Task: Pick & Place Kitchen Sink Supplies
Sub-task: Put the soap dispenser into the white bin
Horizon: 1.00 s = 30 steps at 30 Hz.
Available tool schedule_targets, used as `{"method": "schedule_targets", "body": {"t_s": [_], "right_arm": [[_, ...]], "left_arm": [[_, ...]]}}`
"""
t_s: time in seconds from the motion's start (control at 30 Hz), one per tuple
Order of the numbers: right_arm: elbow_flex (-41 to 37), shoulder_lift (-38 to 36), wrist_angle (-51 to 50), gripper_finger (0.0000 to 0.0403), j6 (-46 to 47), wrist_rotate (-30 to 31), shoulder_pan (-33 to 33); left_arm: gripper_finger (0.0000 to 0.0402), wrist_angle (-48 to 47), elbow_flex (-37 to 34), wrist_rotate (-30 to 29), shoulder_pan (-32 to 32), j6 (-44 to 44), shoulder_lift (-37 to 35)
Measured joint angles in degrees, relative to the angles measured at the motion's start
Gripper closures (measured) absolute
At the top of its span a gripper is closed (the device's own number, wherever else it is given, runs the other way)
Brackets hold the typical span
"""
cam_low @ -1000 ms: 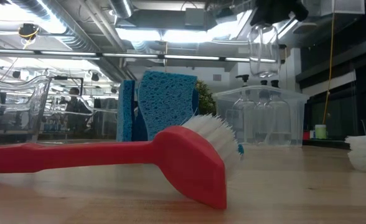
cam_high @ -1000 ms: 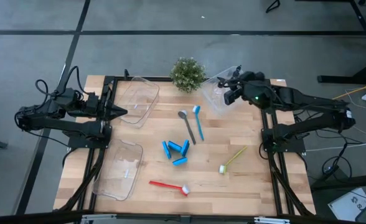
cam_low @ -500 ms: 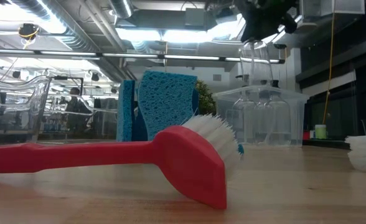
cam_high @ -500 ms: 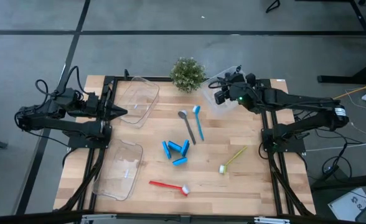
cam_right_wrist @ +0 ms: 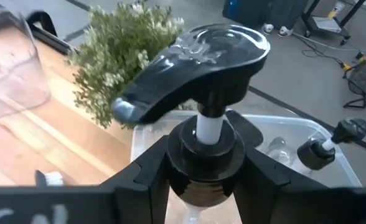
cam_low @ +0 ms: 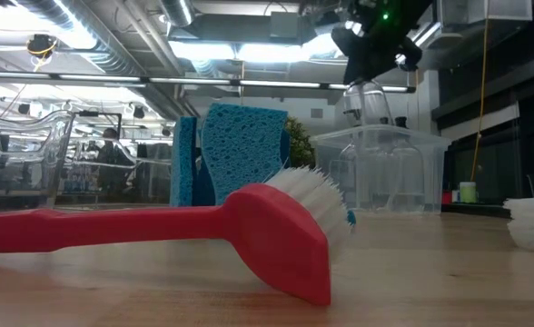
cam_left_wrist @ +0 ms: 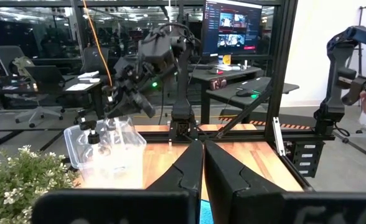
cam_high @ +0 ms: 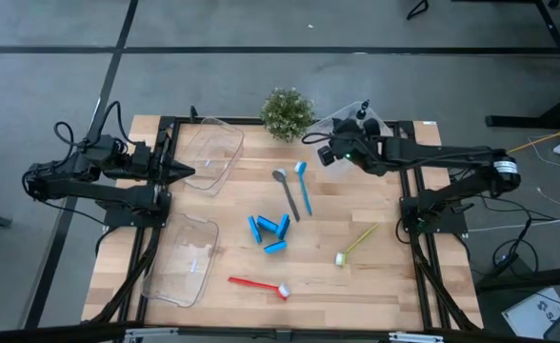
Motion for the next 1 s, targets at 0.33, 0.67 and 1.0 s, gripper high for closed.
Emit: {"method": "schedule_targets", "body": {"t_s": [0.33, 0.67, 1.0], "right_arm": [[-11.43, -3.14, 9.47, 0.0267, 2.31, 0.23, 0.0], [-25.93, -11.39, 21.8, 0.0261, 5.94, 2.63, 0.02], [-30.15, -11.17, 28.32, 0.0257, 4.44, 1.23, -0.62]], "left_arm": [[0.0389, 0.0, 0.0, 0.0, 0.02, 0.0, -0.02], [0.0389, 0.0, 0.0, 0.0, 0.02, 0.0, -0.02], [0.0393, 0.0, 0.0, 0.02, 0.02, 0.0, -0.02]]}}
